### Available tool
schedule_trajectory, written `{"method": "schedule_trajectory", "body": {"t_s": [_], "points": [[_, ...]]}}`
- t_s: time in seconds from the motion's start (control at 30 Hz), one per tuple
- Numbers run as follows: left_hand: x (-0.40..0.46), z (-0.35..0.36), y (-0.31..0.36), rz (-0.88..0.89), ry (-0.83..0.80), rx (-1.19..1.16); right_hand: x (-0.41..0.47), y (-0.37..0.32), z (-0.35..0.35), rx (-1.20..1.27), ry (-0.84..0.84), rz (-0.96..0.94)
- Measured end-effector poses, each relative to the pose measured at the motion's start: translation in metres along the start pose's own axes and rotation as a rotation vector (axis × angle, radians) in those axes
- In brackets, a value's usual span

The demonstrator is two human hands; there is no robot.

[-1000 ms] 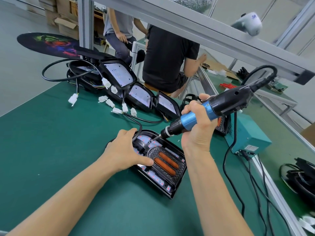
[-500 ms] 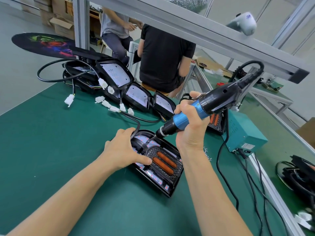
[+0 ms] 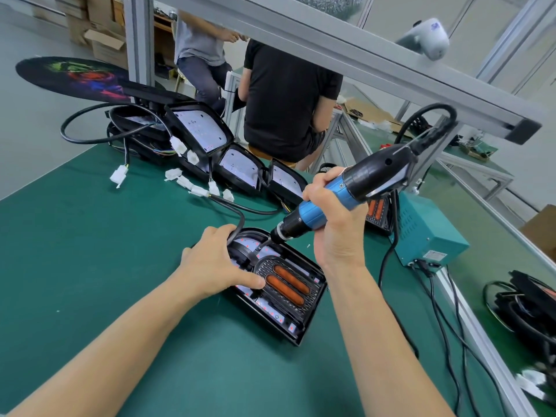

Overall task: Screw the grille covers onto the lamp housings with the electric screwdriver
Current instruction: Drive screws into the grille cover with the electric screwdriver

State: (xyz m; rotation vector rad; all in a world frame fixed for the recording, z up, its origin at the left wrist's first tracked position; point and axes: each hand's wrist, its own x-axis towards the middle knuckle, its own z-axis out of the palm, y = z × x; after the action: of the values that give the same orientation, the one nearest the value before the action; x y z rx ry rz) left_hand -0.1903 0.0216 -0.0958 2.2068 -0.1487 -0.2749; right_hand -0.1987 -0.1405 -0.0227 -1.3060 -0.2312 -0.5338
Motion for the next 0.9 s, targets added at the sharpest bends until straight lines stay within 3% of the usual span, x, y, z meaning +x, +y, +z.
{"method": "schedule_trajectory", "body": {"t_s": [0.37, 0.63, 0.8, 0.9], "points": [[0.002, 0.000, -0.002, 0.002, -0.033, -0.032, -0.004, 0.002, -0.004, 0.008, -0.090, -0.005], [0.011, -0.016, -0.011, 0.015, -0.117, -0.048, -0.011, -0.016, -0.022, 0.227, 0.256, -0.110], [0.012, -0.024, -0.007, -0.057, -0.117, 0.306, -0.015, -0.039, -0.055, 0.252, 0.408, -0.215], [0.011, -0.029, 0.000, -0.085, -0.151, 0.312, -0.021, -0.047, -0.074, 0.225, 0.489, -0.238]]}}
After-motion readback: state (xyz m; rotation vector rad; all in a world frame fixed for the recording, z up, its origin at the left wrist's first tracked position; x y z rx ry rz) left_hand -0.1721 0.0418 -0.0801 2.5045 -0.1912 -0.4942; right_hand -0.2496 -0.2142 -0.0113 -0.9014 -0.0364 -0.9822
